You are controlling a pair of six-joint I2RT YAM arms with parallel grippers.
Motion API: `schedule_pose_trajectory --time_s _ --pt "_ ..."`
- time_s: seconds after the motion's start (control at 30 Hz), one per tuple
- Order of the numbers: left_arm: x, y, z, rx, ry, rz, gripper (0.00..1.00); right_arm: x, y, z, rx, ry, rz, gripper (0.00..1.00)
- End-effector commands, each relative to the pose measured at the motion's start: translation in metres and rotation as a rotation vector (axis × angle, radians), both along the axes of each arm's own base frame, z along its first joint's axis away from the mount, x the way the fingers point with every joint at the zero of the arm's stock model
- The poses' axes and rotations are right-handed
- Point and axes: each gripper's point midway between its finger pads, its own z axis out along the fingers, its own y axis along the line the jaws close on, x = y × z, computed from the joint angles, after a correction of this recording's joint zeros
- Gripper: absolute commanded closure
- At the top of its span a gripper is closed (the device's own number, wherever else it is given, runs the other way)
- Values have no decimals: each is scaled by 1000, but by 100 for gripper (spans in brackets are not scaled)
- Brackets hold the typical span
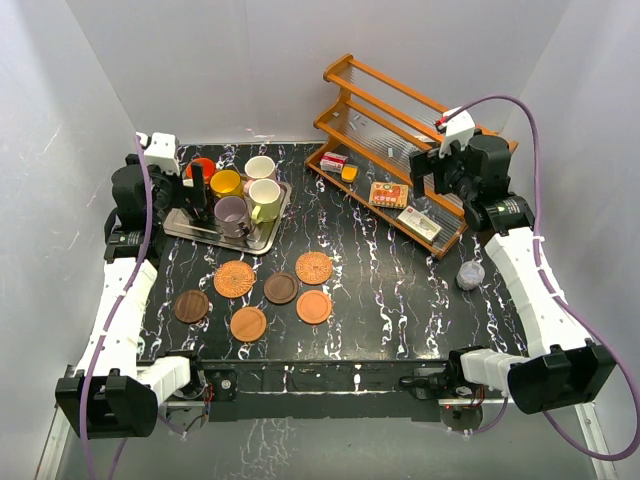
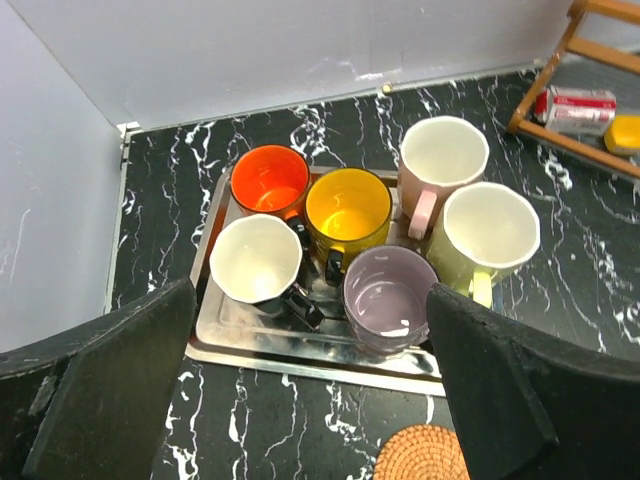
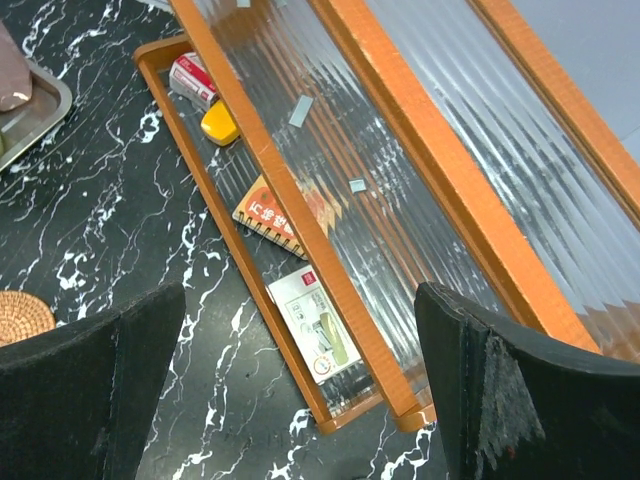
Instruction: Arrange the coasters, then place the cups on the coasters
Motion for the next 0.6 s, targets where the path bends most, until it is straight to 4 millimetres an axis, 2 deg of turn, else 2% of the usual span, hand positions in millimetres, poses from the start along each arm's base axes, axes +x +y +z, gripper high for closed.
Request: schedule_pose_trajectory --time_s 0.0,0.33,0.47,0.57 --pt "-11 -9 1 68 32 -99 1 -3 9 21 -64 -46 44 2" --pt "-42 -27 -39 105 183 -248 1 -10 27 -21 -149 75 117 2" --pt "-57 -34 -63 123 258 -319 1 -16 37 -30 -134 77 177 1" --pt "-72 -40 -84 150 326 -401 1 -19 41 -29 -104 63 188 2"
